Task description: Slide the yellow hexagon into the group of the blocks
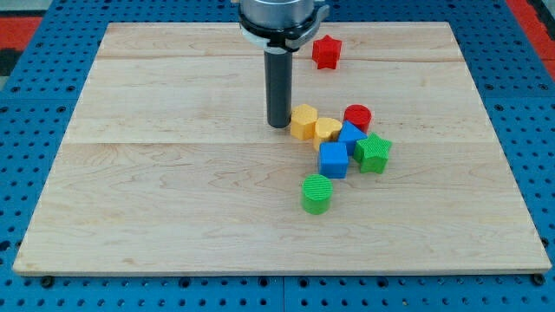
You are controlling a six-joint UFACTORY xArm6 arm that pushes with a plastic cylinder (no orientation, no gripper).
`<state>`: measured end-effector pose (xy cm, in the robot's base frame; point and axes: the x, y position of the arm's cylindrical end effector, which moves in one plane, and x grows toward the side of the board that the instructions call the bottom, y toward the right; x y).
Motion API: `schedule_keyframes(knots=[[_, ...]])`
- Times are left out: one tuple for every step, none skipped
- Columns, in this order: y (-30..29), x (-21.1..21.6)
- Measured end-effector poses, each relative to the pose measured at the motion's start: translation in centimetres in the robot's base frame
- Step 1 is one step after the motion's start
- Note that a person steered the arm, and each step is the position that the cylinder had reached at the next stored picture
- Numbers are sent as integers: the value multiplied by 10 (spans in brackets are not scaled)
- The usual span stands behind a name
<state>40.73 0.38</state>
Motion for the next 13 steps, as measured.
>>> schedule_keyframes(knots=[[18, -14], [32, -28], [58, -28], [80, -28], [102, -28], [104, -27], [127, -21], [131, -21], [118, -61], [27, -90], [-5, -138], [48, -179], [84, -159]])
